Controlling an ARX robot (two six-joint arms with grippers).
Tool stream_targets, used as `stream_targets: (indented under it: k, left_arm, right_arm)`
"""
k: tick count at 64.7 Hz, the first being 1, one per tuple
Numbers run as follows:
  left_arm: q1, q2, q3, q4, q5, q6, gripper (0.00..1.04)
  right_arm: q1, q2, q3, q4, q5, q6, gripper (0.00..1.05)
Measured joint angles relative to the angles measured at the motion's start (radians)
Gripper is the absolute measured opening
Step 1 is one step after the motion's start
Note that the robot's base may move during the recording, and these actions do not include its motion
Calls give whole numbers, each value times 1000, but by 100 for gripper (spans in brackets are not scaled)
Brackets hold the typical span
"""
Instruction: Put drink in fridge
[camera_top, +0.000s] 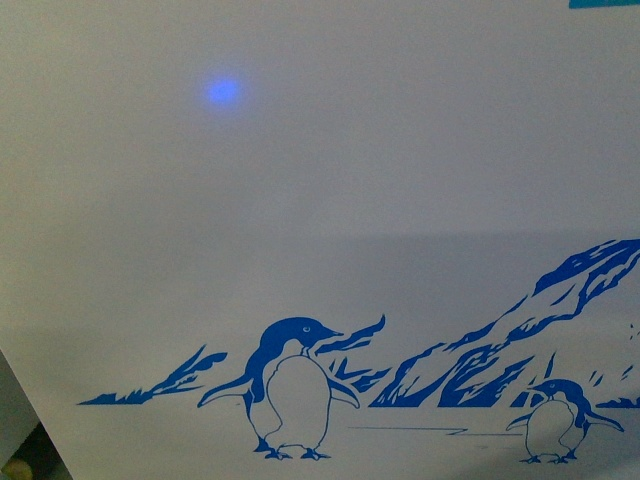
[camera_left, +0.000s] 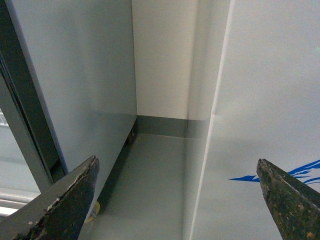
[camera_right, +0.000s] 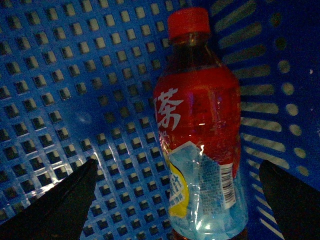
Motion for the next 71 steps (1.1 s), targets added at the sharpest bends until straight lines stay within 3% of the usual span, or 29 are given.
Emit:
stream_targets:
  k: [47,71]
  left_arm:
    - [0,0,0,0,0,0,97]
    - [0,0,0,0,0,0,97]
  right_arm:
    - [1,220,146,58,235,2,97]
    - [9,274,231,-25,300,43,97]
